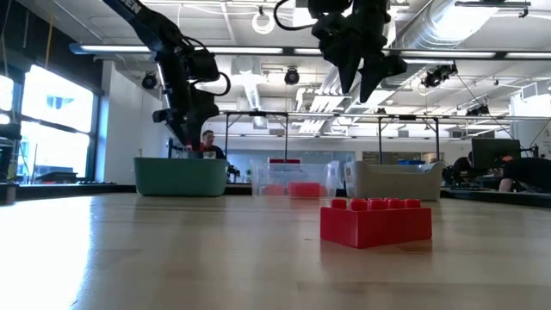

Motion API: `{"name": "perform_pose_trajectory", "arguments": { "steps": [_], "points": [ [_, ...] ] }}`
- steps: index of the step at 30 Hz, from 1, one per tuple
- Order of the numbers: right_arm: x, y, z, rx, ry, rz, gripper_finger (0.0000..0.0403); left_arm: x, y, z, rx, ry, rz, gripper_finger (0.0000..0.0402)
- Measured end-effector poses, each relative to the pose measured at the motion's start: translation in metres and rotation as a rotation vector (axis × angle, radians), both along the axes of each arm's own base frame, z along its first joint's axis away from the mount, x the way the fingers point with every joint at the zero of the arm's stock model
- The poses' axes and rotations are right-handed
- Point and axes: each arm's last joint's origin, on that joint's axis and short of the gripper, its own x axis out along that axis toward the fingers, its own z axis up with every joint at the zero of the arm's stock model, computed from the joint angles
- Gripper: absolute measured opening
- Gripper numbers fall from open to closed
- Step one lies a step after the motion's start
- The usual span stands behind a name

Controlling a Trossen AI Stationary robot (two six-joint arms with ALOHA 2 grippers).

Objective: Sort & place blocks by color
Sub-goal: Put the red game piece into the blue bin, then put the orange game piece into the transparent bin

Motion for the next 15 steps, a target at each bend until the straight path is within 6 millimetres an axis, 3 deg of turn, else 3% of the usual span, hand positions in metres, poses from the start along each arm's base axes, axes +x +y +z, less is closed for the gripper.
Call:
{"name": "perform_pose_trajectory", "arguments": {
  "steps": [7, 15],
  "points": [
    [-0.003, 0.031, -0.001, 0.045, 0.093, 0.031, 0.0188, -0.001, -0.001, -0.001, -0.014, 0.024, -0.025, 0.0152],
    [-0.002, 0.073, -0.002, 0.072, 0.133, -0.008, 0.0188, 0.000, -0.003, -0.001, -0.029, 0.001, -0.025, 0.0204]
  ]
}}
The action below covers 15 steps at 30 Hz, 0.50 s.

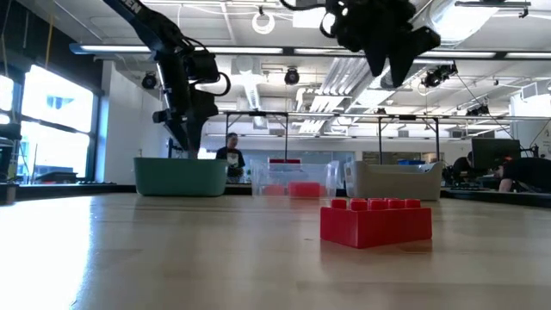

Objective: Sort & place blocks by color
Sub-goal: Put the orange game piece into the transparent bin

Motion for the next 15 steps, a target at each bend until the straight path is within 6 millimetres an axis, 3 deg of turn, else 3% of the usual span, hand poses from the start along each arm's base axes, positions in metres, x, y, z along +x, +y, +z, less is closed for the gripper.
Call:
{"name": "perform_pose_trajectory", "arguments": {
  "steps": [6, 15],
  "points": [
    [-0.001, 0.034, 0.000, 0.013, 0.017, -0.019, 0.0188, 0.001, -0.005, -0.001, -0.041, -0.001, 0.033, 0.0232],
    [-0.010, 0.082, 0.000, -0.006, 0.036, -0.069, 0.0189, 0.022, -0.025, -0.003, -0.113, -0.041, -0.023, 0.0232]
  ]
}}
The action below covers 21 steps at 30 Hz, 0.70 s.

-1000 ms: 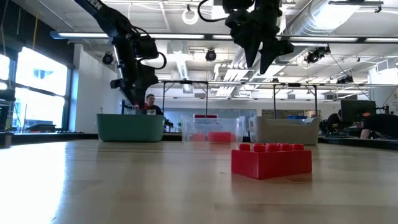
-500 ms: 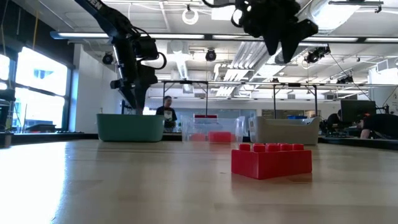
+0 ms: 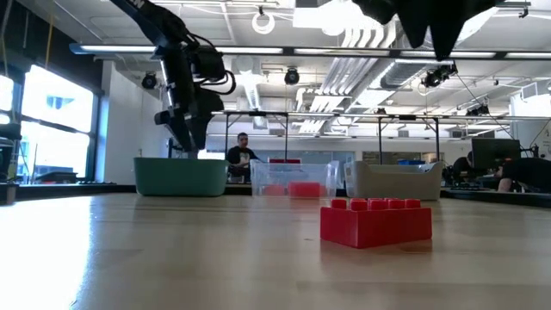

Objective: Sort & place blocks by color
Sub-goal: Put the orange game piece into the transparent bin

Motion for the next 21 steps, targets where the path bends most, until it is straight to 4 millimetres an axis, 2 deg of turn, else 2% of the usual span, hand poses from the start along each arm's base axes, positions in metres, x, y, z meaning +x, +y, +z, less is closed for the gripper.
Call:
{"name": "perform_pose_trajectory", "arguments": {
  "steps": [9, 21],
  "points": [
    [-0.017, 0.049, 0.000, -0.040, 0.001, -0.075, 0.0189, 0.031, -0.037, -0.001, -0.034, 0.021, -0.121, 0.0234],
    [-0.050, 0.110, -0.003, -0.082, -0.020, -0.153, 0.0189, 0.060, -0.090, -0.003, -0.096, 0.060, -0.216, 0.0234]
  ]
}}
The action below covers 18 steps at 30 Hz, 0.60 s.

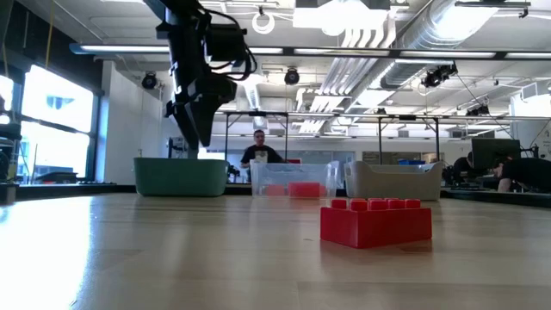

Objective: Sort & place blocks by color
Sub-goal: Put the orange game piece into the transparent bin

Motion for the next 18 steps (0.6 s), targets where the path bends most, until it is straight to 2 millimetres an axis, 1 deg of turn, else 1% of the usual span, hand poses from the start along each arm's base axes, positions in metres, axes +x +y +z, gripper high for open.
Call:
{"name": "perform_pose_trajectory", "arguments": {
  "steps": [10, 18],
  "points": [
    [-0.016, 0.050, -0.026, 0.004, 0.031, -0.076, 0.0189, 0.020, -0.044, 0.000, -0.015, -0.012, -0.074, 0.0234],
    [-0.025, 0.078, -0.050, -0.031, 0.068, -0.115, 0.0189, 0.028, -0.067, 0.000, -0.023, -0.017, -0.109, 0.0234]
  ]
}}
